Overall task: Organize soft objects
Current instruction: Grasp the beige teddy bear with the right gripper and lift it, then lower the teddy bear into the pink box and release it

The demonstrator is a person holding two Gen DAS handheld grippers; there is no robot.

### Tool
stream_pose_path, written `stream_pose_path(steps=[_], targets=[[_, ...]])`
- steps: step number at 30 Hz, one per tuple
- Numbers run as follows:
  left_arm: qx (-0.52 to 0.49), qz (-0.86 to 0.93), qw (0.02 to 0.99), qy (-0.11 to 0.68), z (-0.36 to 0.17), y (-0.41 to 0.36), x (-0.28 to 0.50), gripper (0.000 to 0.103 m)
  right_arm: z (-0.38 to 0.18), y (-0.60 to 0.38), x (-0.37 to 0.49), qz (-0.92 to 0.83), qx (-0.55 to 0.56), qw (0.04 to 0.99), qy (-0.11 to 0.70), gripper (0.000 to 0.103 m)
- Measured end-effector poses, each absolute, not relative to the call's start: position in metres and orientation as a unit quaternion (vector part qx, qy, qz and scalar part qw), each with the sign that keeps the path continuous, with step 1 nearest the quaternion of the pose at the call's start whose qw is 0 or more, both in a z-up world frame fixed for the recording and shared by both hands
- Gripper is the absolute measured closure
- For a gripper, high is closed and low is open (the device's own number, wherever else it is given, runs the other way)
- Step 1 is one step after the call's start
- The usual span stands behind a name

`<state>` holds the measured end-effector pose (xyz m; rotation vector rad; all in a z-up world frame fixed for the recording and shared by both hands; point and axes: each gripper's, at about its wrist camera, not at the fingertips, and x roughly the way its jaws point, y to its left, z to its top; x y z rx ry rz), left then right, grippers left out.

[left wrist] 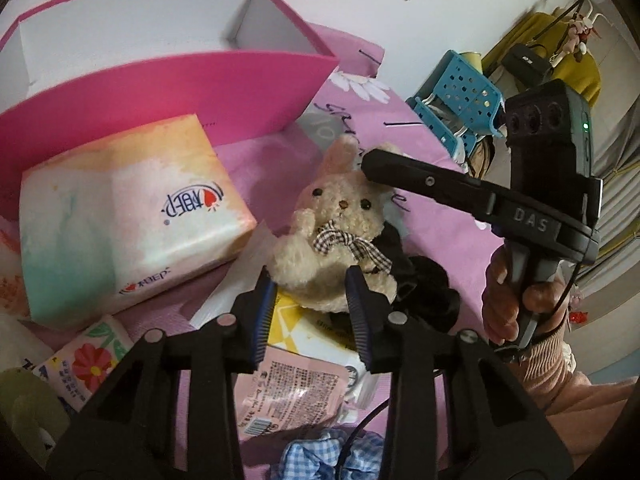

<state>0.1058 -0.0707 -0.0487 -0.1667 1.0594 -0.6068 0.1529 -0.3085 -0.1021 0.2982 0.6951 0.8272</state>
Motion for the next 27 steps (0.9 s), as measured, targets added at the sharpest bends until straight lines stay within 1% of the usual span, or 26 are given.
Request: stream_pose_path(steps=[11,18,20,21,27], targets=[[-0.059,-0.298,0.853,0.425,0.008,-0.067,0.096,0.065,-0.046,-0.290,0.130,0.428,0.107,0.859,0.261,0.091],[-0.084,-0.288,0.848,0.436,-0.004,-0.046,0.100,0.065,-0.032,-0.285,0.133,0.441,0.118,0.857,0.239,0.092],[-0.100,-0.293,0.838,0.449,-0.011,-0.041,0.104,0.063,-0.026,-0.284,0.134,0.449,0.124,0.854,0.230,0.092],[-0.105,-0.295,0.832,0.457,-0.014,-0.040,0.108,0.059,-0.022,-0.282,0.134,0.451,0.126,0.854,0.225,0.092],[-0.098,-0.294,0.834,0.457,-0.011,-0.057,0.125,0.058,0.000,-0.272,0.140,0.461,0.132,0.855,0.197,0.092]])
